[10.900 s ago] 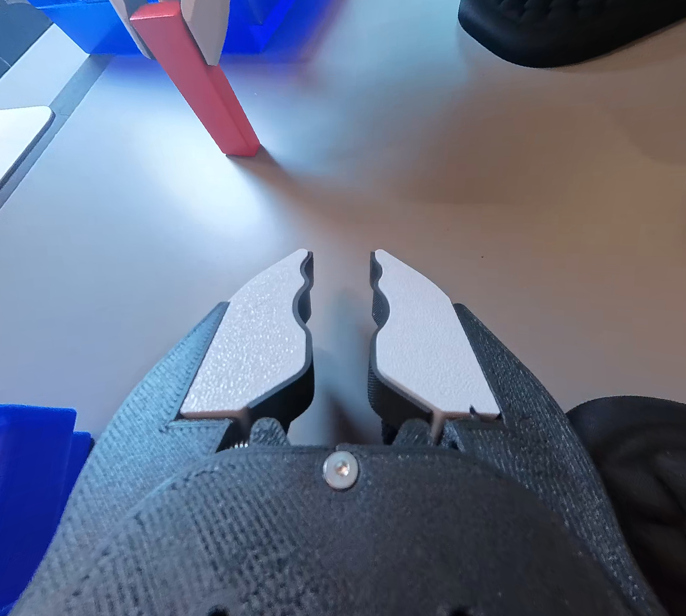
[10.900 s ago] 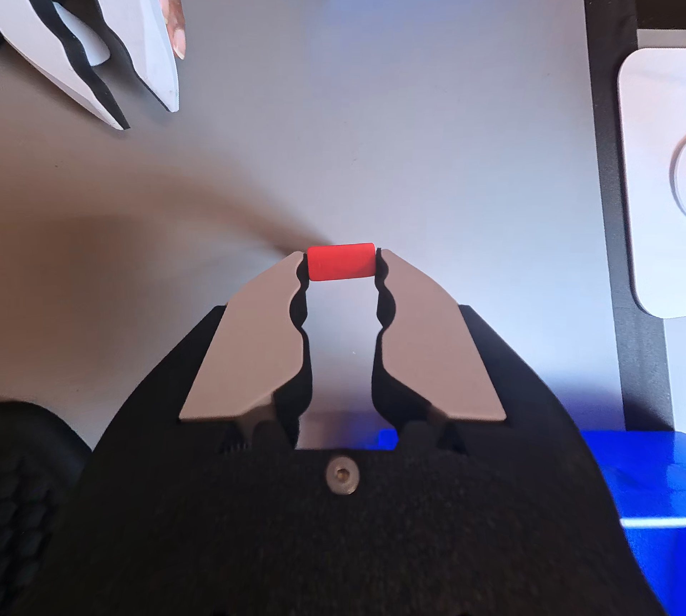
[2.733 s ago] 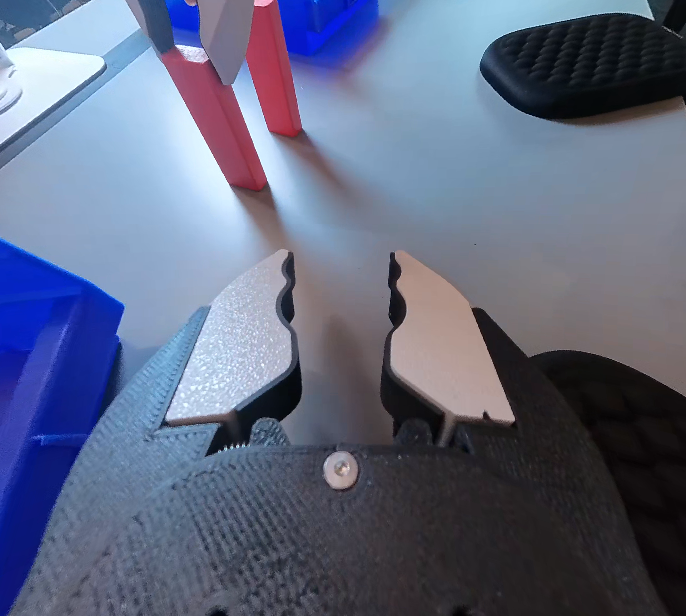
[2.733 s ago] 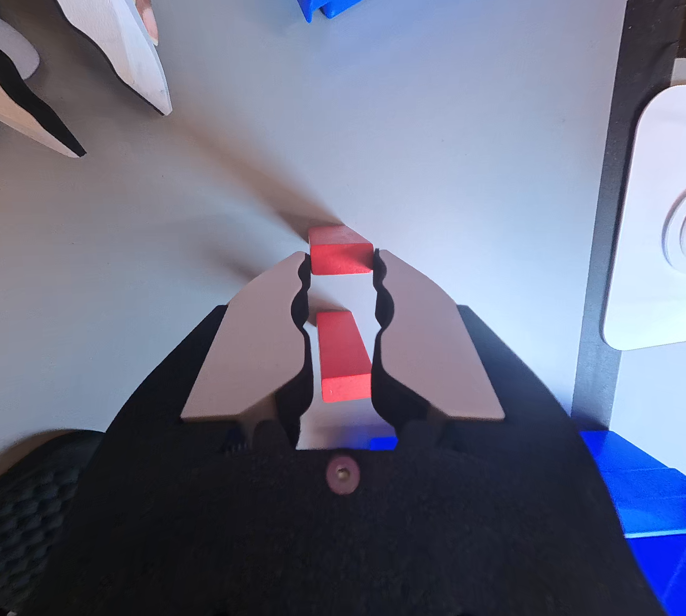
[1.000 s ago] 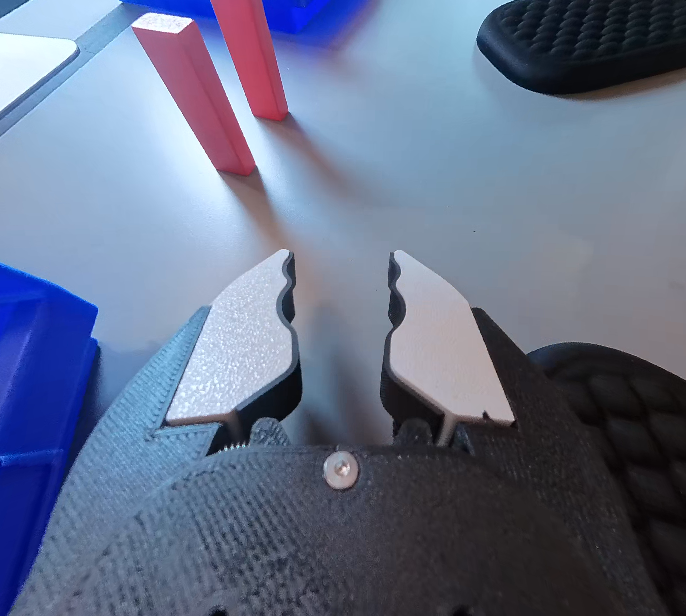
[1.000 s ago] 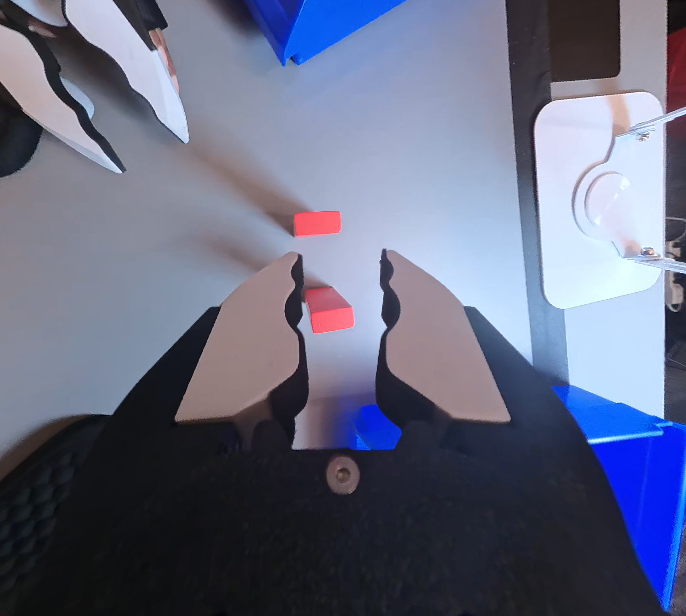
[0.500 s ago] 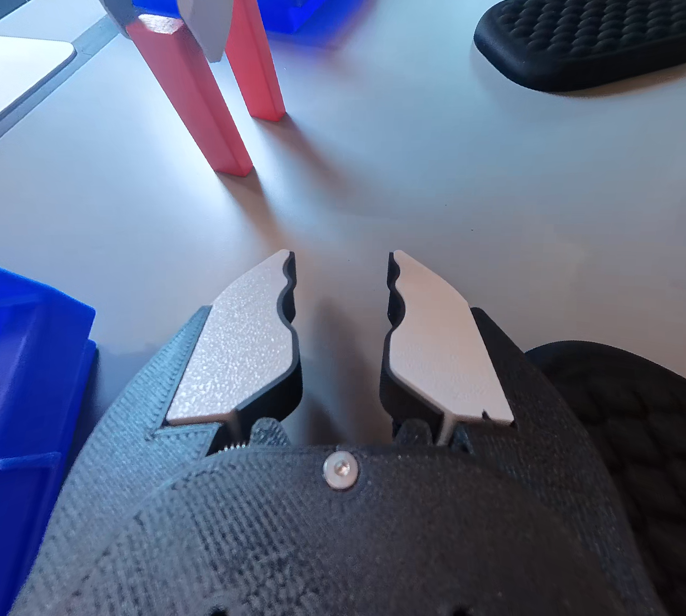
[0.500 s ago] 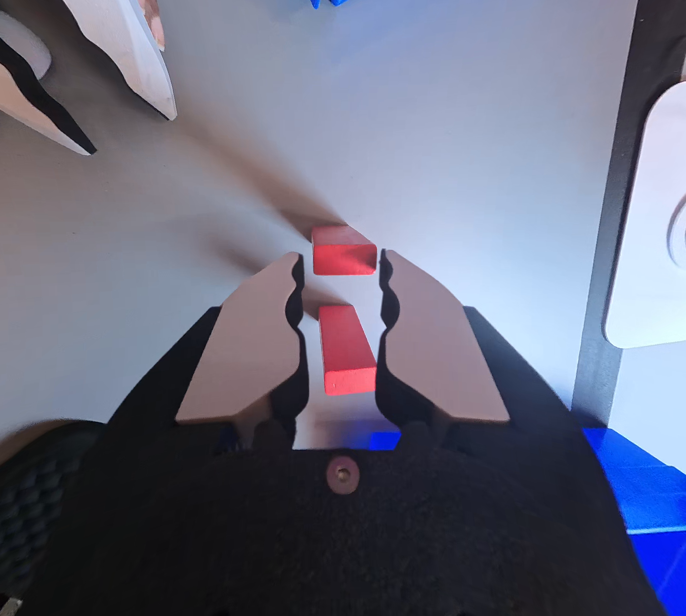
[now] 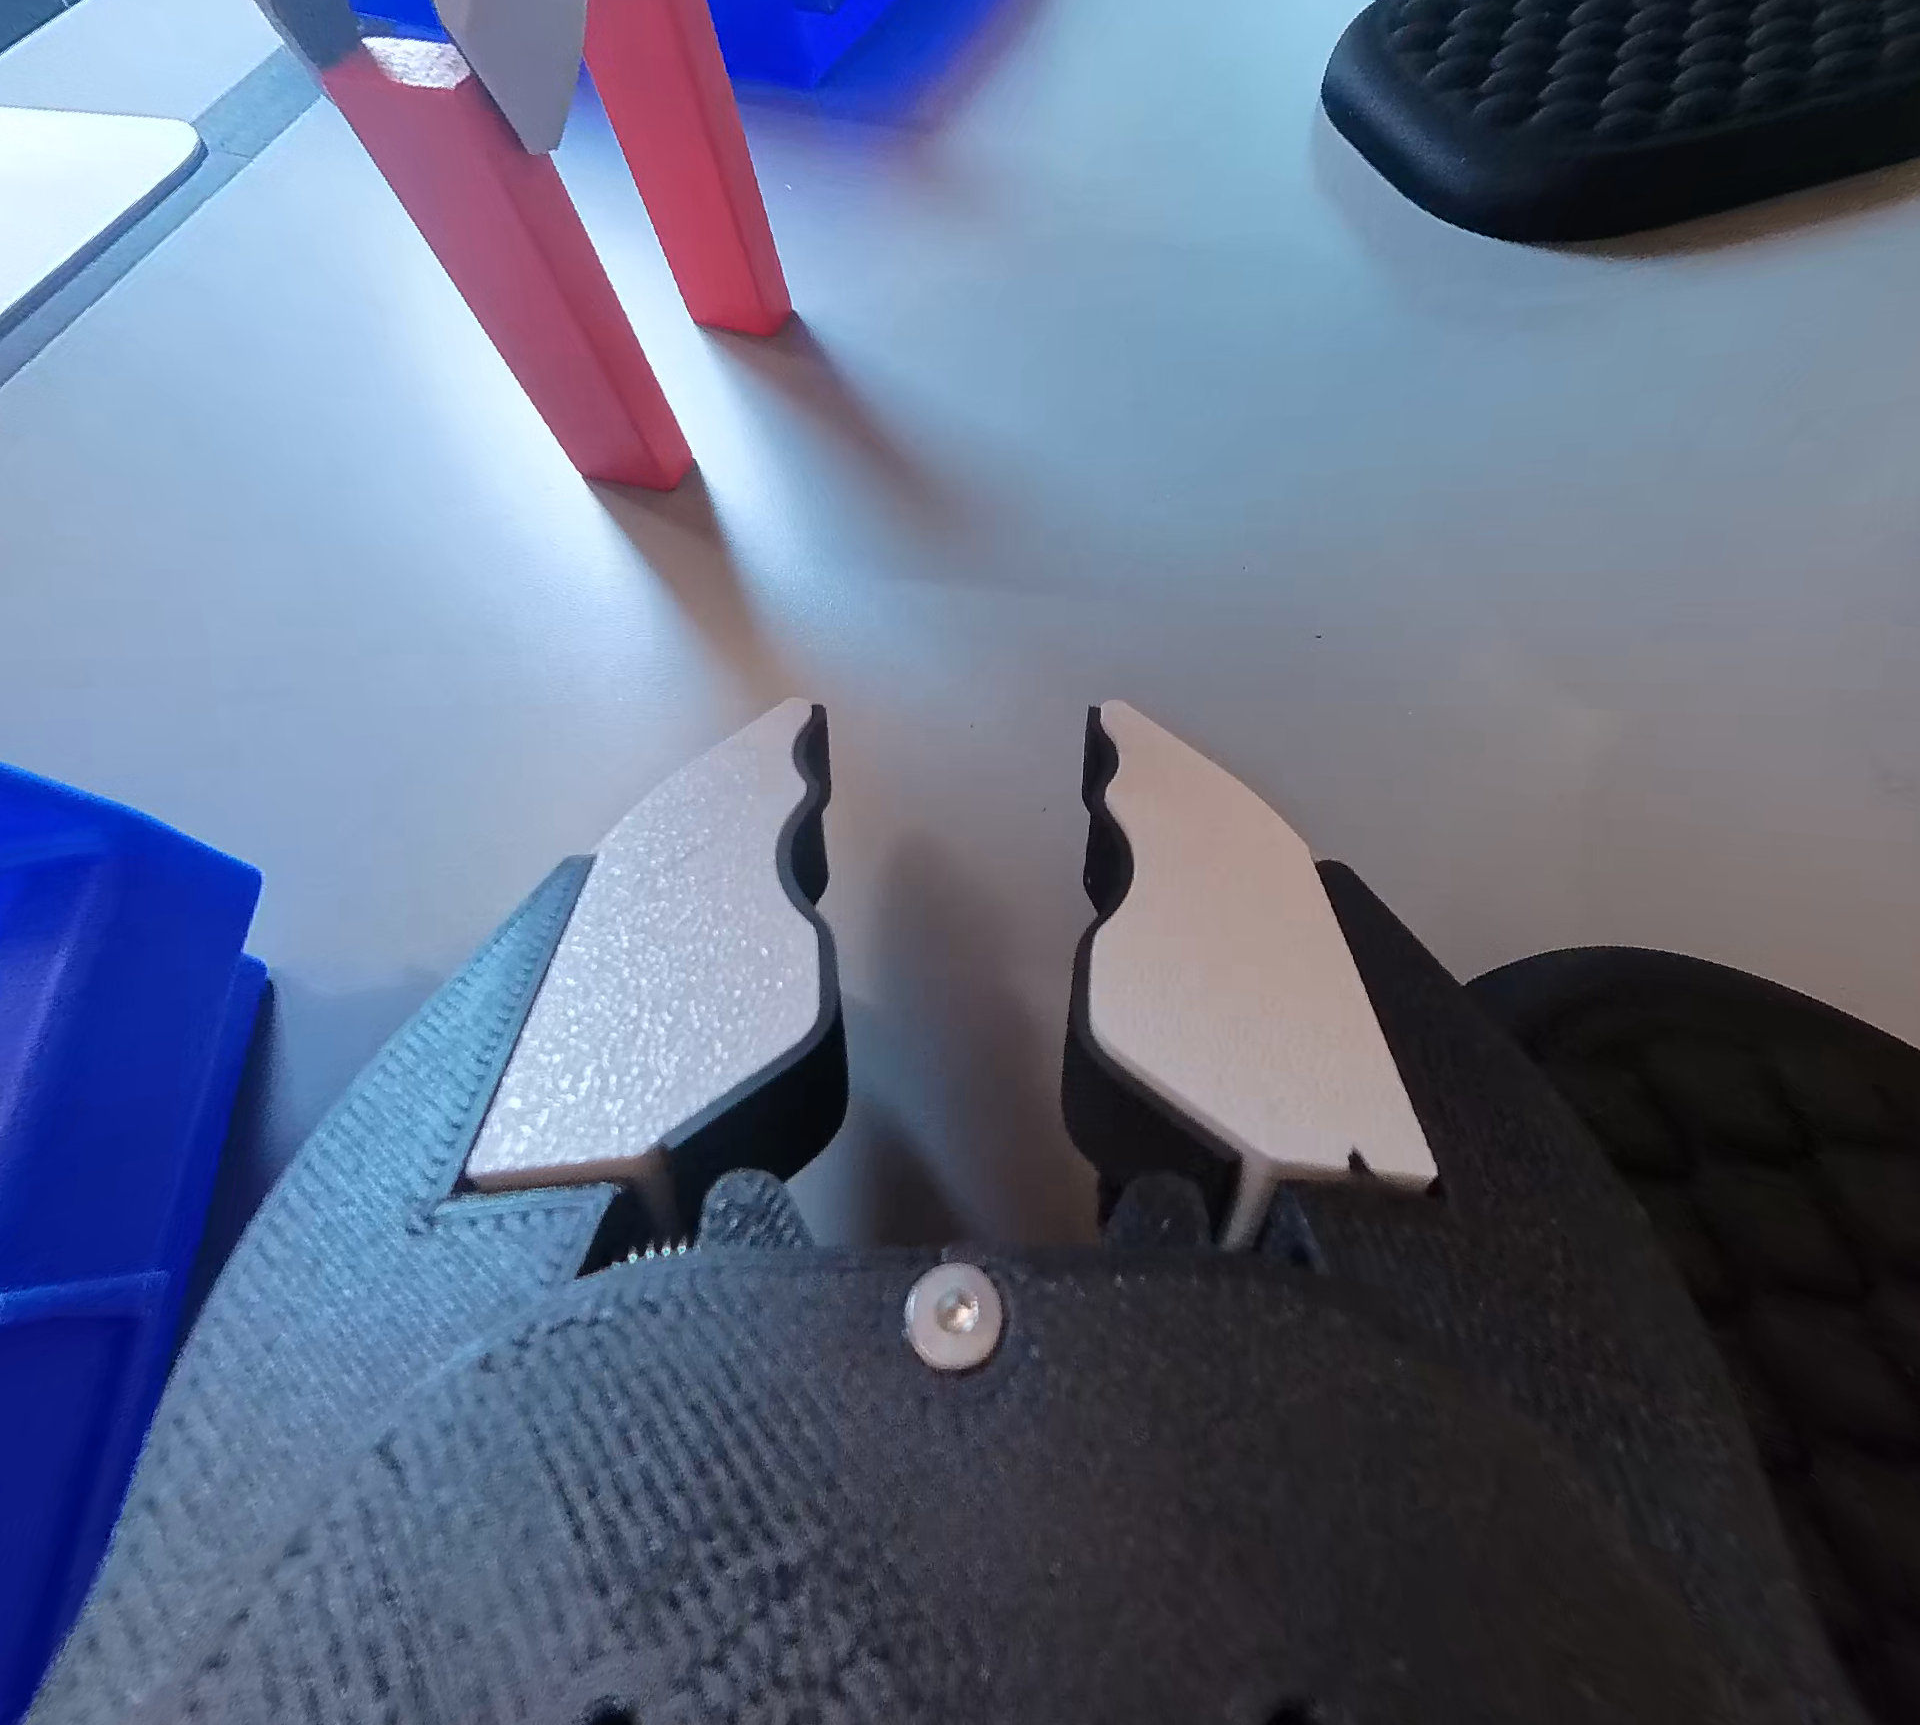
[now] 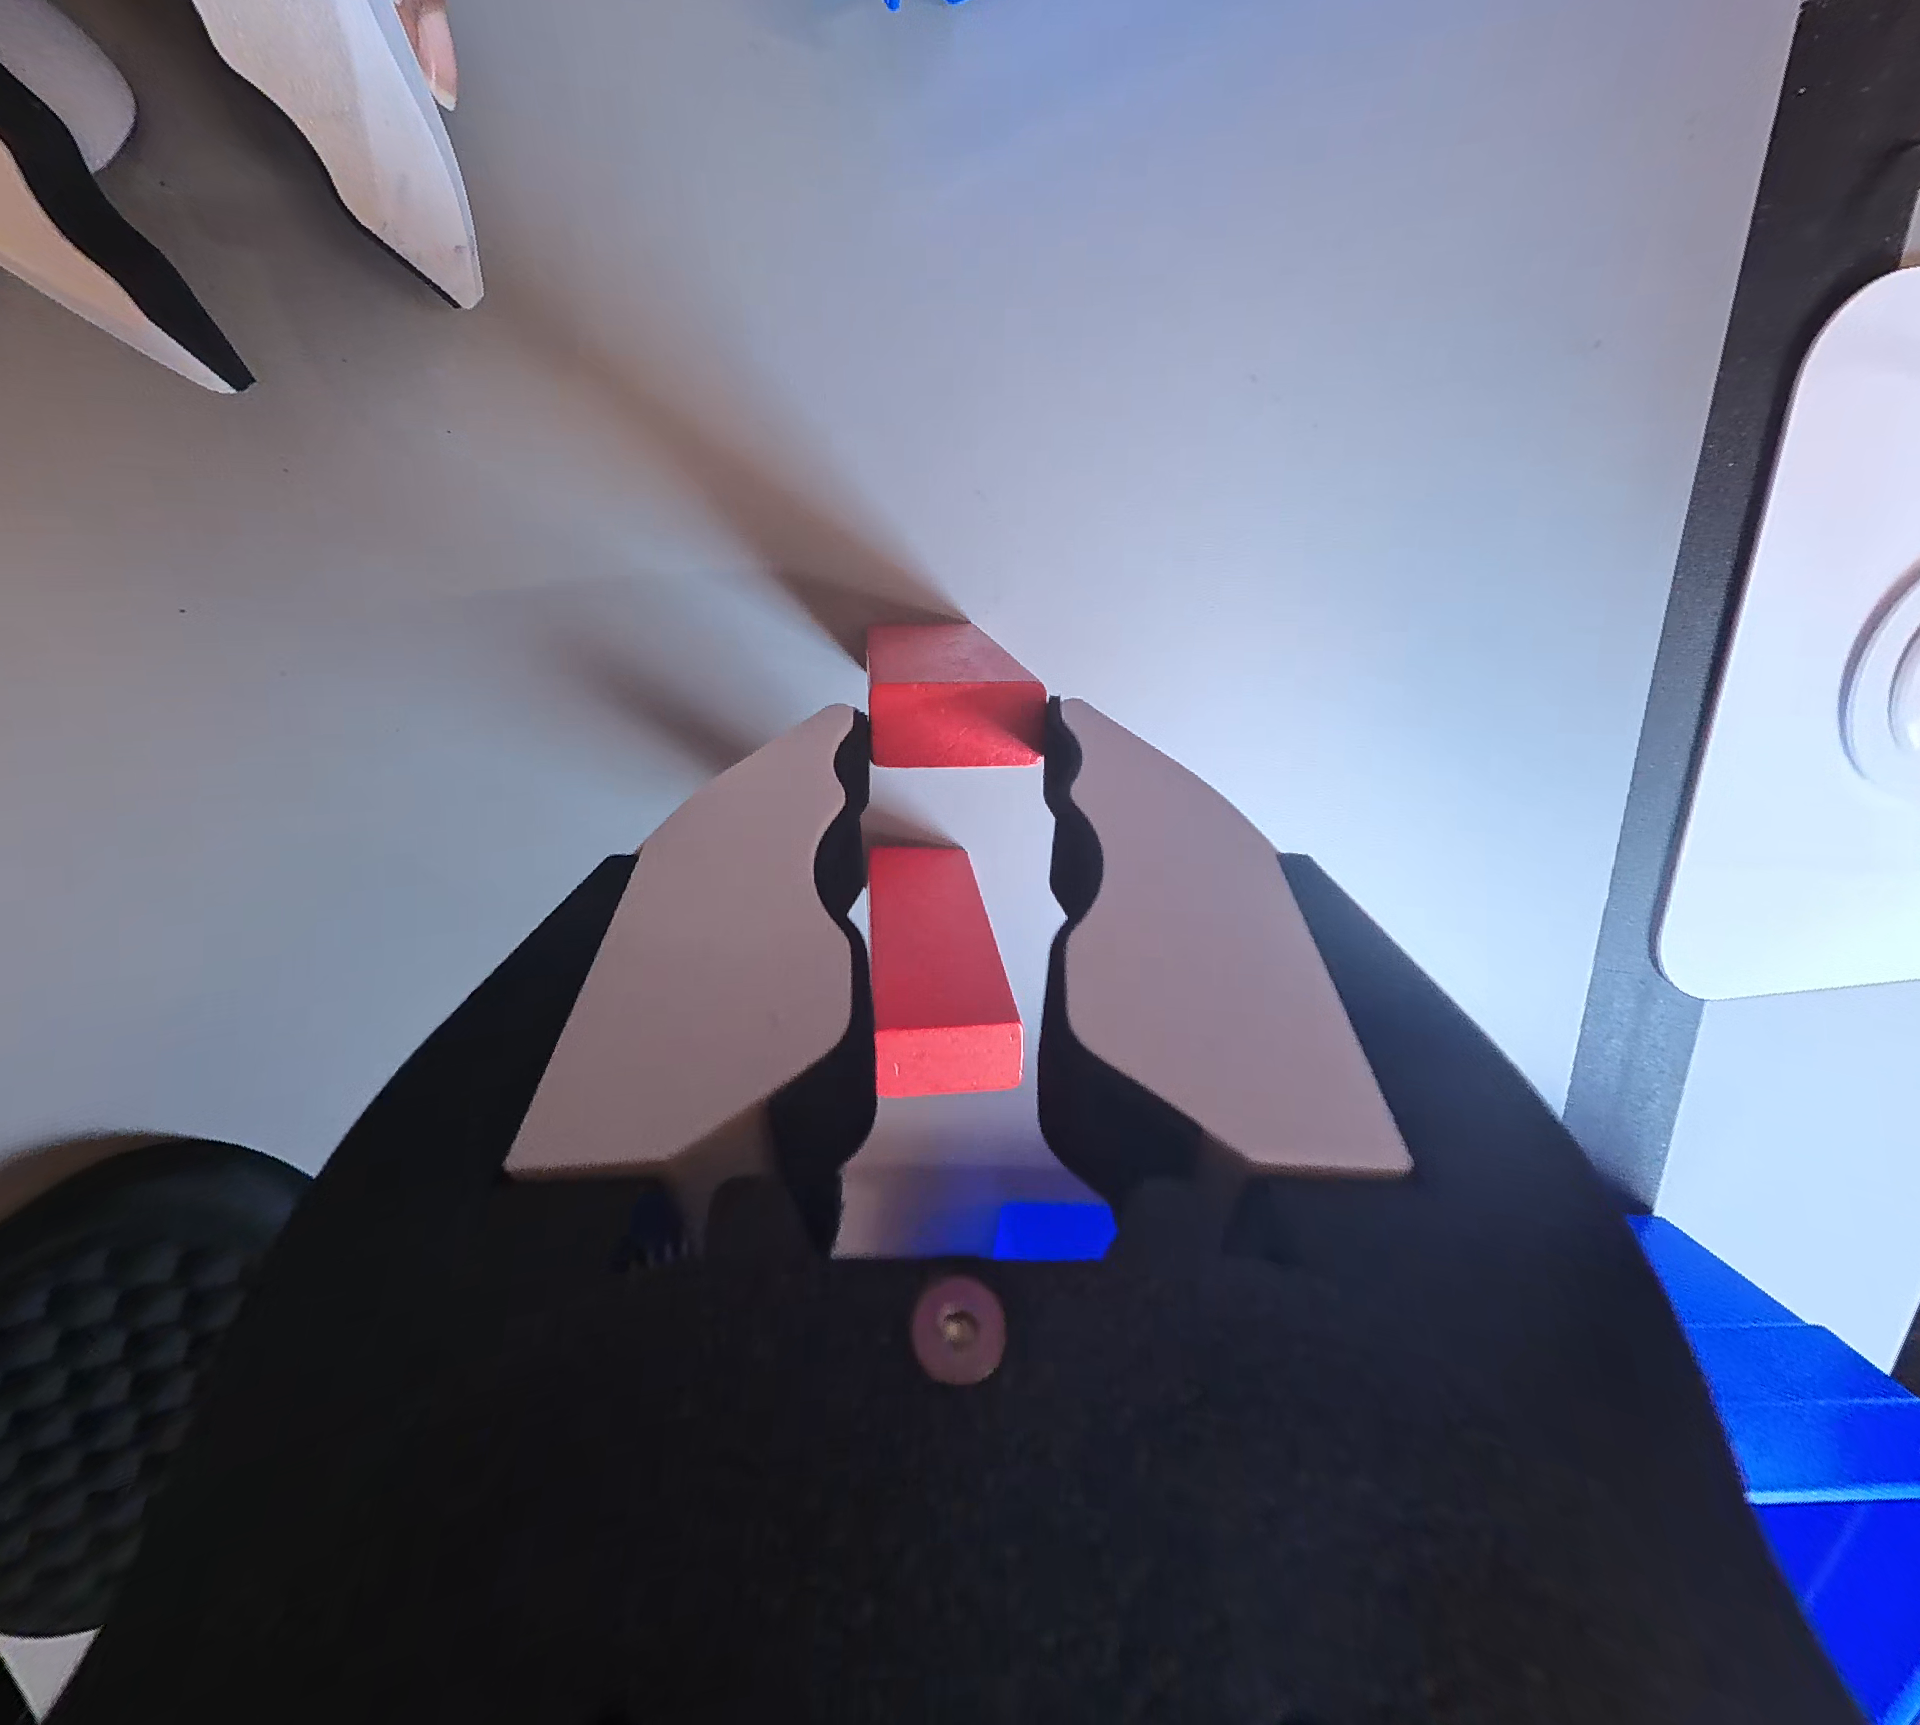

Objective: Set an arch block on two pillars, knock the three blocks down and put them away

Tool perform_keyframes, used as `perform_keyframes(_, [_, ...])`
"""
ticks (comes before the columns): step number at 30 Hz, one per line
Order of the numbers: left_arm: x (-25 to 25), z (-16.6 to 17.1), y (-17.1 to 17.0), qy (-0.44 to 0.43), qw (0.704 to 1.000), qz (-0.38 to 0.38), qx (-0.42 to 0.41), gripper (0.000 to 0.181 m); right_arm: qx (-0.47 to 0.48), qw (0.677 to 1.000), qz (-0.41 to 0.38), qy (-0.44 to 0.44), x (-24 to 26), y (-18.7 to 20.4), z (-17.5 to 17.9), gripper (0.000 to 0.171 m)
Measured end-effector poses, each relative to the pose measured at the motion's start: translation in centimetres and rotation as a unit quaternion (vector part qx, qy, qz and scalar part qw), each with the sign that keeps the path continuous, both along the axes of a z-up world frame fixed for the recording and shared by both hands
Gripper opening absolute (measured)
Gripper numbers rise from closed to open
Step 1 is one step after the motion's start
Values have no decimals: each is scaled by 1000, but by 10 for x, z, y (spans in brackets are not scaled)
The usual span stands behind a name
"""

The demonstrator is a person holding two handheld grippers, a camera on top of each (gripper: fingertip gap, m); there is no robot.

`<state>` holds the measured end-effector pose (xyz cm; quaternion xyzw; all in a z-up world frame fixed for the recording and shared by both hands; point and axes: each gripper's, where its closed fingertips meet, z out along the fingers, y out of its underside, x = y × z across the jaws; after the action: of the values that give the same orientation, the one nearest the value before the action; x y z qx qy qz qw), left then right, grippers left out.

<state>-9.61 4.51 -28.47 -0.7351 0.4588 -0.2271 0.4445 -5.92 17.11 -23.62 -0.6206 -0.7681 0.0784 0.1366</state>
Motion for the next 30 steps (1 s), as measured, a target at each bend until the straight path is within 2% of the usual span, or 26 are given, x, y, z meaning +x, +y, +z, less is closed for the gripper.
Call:
perform_keyframes(11, [0,0,0,0,1000,-1,1,47,-1,1000,0,7,-1,0,3,36])
perform_keyframes(23, [0,-1,0,3,1000,0,0,47,-4,999,-23,47,2,7,27,40])
perform_keyframes(30, [1,-1,0,4,1000,-1,0,46,-1,999,-17,43,-1,5,18,40])
